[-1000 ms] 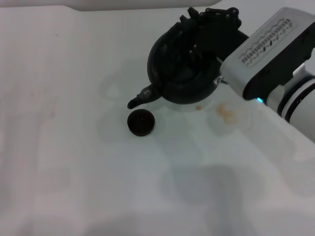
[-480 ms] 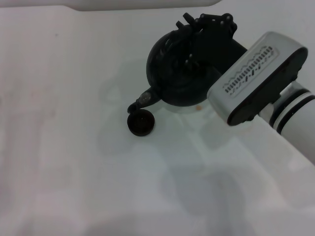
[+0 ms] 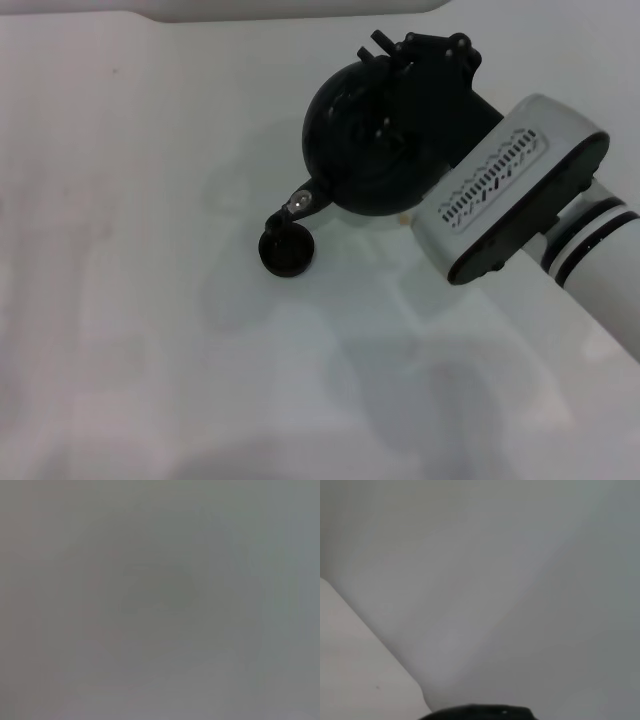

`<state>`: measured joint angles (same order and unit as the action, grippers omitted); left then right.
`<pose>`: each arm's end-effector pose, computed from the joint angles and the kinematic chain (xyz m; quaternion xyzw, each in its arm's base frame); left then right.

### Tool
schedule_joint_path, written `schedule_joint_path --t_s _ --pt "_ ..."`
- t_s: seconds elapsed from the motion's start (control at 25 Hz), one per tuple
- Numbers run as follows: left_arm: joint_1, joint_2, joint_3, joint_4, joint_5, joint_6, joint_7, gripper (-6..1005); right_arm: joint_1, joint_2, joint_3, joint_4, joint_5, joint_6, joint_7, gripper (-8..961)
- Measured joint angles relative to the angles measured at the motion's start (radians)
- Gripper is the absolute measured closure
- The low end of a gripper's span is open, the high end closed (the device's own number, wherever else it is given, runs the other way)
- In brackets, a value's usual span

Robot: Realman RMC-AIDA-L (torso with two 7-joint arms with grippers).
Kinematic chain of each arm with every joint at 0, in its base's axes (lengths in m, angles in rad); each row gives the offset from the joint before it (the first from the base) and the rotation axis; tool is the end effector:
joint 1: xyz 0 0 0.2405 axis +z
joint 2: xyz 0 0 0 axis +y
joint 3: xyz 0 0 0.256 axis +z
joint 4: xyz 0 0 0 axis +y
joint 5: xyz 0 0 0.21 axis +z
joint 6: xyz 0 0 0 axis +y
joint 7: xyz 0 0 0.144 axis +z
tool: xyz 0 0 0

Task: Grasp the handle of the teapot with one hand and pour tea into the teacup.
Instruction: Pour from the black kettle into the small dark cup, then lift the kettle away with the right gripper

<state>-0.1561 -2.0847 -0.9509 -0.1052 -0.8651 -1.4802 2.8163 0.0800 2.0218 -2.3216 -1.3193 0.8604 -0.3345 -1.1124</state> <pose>-0.3885 0.2209 0.0292 -0.5680 -0.2812 -0.3545 0.6875 0.1679 0.2894 -0.0825 -0.8486 -0.0346 0.1283 0.5120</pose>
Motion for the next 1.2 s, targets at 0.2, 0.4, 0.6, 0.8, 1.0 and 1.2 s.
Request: schedule_joint_path --t_s 0.2,0.4,0.6,0.8,1.0,1.2 --pt "0.0 0.0 -0.002 0.001 0.0 0.0 0.0 111 -0.003 0.0 -0.026 0.014 0.0 -0.048 -0.045 828" --pt "0.0 0.0 -0.002 0.0 0.0 0.0 0.0 111 -0.007 0.0 -0.031 0.021 0.0 -0.061 -0.063 839" --pt "0.0 0.0 -0.002 -0.001 0.0 0.0 0.0 111 -0.002 -0.002 -0.04 0.044 0.001 -0.102 -0.069 843" --pt "0.0 0.0 -0.002 -0.002 0.0 0.0 0.0 111 0.0 -0.001 -0.042 0.056 0.0 -0.111 -0.081 845" --pt "0.0 0.0 -0.002 -0.002 0.0 -0.001 0.0 111 0.0 -0.003 -0.042 0.06 0.0 -0.13 -0.083 846" --pt "-0.002 0.0 -0.002 -0.004 0.0 -0.001 0.0 112 -0.005 -0.004 -0.041 0.061 0.0 -0.137 -0.103 846"
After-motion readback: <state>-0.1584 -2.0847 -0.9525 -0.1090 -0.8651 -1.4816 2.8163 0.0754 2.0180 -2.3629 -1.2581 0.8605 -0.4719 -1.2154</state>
